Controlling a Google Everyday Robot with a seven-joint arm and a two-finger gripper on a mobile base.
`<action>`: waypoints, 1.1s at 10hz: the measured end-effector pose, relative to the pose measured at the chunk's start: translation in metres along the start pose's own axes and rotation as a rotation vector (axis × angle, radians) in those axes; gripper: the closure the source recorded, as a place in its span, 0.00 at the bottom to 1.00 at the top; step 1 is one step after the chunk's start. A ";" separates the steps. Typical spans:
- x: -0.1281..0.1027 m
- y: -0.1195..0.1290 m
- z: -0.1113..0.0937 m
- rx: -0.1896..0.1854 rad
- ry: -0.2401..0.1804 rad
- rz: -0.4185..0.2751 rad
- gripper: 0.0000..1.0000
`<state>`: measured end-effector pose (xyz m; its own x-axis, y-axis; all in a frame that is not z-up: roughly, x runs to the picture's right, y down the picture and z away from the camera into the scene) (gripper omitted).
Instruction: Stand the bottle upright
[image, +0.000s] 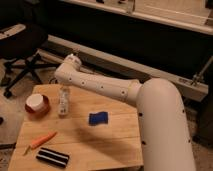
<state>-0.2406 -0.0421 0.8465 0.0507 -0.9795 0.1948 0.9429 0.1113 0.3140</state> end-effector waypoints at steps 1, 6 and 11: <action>0.000 -0.001 -0.002 0.003 0.011 -0.006 0.82; -0.003 -0.001 -0.007 0.012 0.044 -0.027 0.82; -0.003 -0.001 -0.012 0.023 0.059 -0.036 0.82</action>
<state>-0.2376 -0.0416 0.8348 0.0367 -0.9910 0.1285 0.9366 0.0790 0.3414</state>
